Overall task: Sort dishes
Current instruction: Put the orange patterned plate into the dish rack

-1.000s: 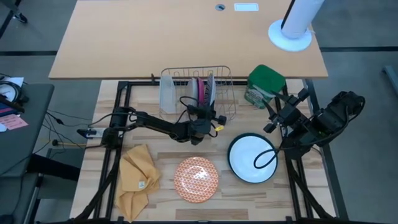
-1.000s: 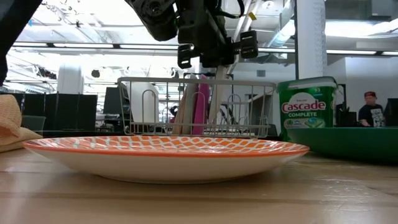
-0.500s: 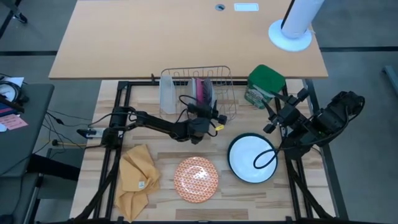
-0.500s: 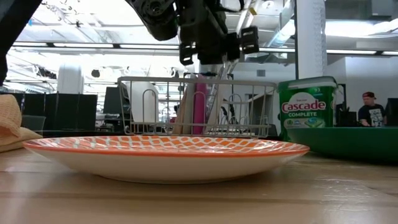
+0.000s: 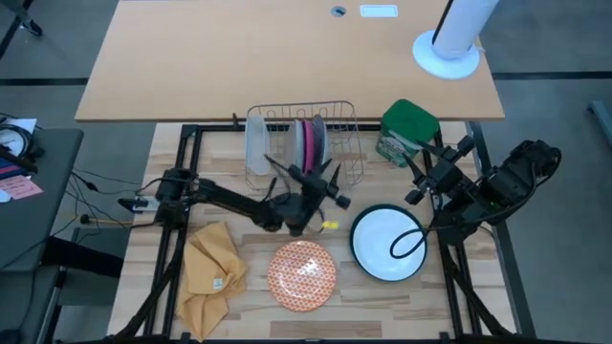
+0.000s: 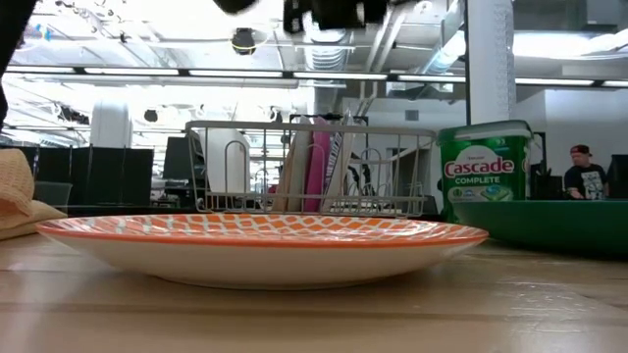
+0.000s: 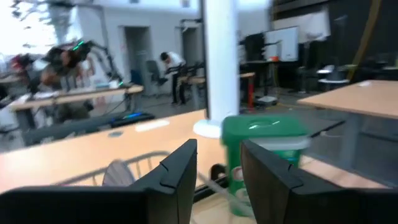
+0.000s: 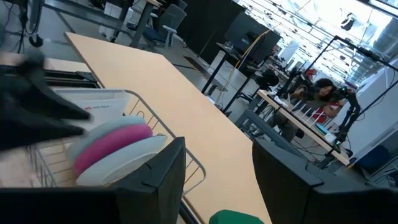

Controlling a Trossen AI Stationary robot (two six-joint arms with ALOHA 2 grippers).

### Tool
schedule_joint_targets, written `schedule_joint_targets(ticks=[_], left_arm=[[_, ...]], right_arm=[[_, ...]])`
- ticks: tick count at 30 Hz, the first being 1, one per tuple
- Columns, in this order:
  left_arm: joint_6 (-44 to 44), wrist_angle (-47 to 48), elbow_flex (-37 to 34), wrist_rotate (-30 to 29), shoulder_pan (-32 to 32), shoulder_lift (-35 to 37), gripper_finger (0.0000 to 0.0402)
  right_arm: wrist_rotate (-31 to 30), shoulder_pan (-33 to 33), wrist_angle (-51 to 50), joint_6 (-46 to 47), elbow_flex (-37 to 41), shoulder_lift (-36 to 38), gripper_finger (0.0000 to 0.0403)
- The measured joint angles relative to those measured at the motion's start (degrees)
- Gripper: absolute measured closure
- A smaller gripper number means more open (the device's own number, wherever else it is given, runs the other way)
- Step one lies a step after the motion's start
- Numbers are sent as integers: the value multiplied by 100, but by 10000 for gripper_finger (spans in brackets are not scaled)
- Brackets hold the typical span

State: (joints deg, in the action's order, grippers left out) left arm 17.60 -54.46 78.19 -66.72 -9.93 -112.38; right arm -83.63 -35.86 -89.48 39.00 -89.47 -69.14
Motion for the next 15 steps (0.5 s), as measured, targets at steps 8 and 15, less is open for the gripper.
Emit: schedule_joint_targets(ticks=[8,15], left_arm=[[951,1311,-4,-105,-1181,1318,284],[-1758,5417,-2,624,-1889,2805,283]], right_arm=[[543,0,4,150,0,0,217],[1300,-17,7,510,2,-52,217]])
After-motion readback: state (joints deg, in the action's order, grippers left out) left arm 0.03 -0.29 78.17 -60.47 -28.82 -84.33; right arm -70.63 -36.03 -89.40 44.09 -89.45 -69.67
